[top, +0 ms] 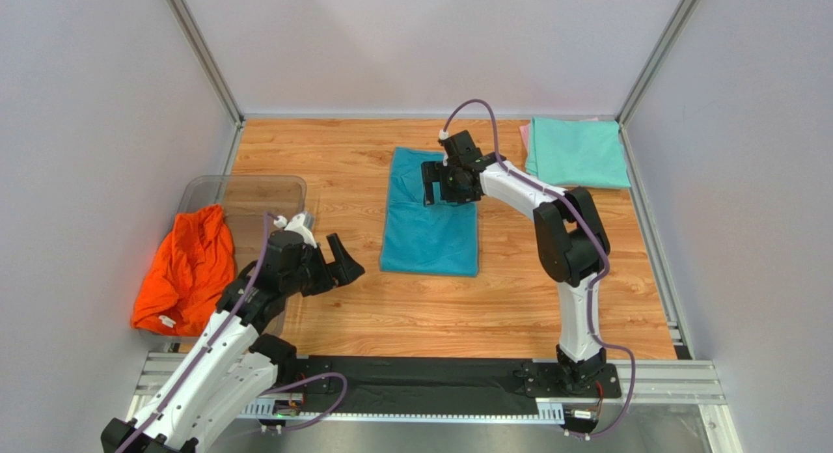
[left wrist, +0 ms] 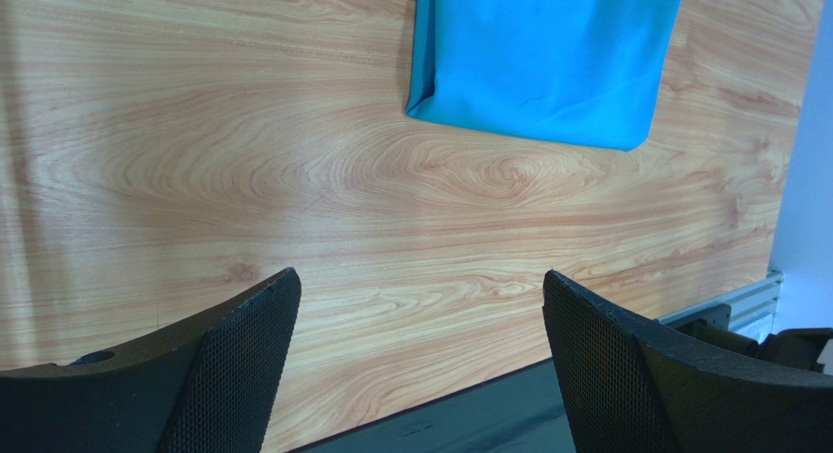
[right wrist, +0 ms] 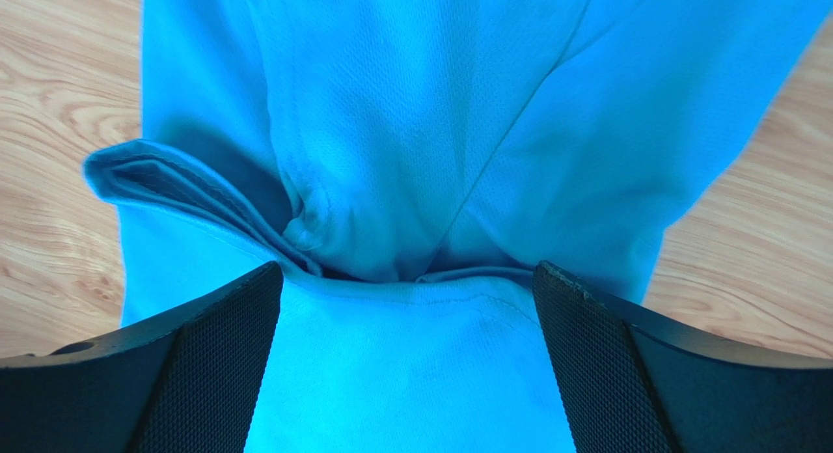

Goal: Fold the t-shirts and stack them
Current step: Fold the tshirt

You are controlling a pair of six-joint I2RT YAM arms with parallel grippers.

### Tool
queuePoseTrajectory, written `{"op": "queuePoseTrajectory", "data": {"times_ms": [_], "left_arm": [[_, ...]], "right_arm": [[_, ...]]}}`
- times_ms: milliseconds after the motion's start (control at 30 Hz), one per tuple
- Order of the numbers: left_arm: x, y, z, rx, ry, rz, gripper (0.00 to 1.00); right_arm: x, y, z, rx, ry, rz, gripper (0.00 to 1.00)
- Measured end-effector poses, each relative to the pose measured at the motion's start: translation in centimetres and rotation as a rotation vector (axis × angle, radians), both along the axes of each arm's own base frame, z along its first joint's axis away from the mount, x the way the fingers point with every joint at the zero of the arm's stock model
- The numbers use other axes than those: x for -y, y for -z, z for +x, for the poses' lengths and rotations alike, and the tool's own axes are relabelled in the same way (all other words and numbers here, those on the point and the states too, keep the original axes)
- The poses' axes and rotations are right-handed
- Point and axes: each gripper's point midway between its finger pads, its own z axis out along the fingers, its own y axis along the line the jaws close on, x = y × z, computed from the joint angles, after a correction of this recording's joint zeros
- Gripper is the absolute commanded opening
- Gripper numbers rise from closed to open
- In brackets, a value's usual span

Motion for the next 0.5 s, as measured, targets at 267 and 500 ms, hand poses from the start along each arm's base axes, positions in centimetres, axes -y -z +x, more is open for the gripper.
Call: {"op": "queuePoseTrajectory", "data": {"times_ms": [267,500], "left_arm": [[0.5,-4.1,1.6,0.106,0.015,-0.018,0.98],[1.1,-4.3,3.4,0.137,0.03,-0.003,0.98]], "right_arm": [[3.4,-10.9,-2.3,0.239,0.101,0.051,1.0],[10.1,-18.2,-10.8,0.503,0.283,0.235,1.0]]}}
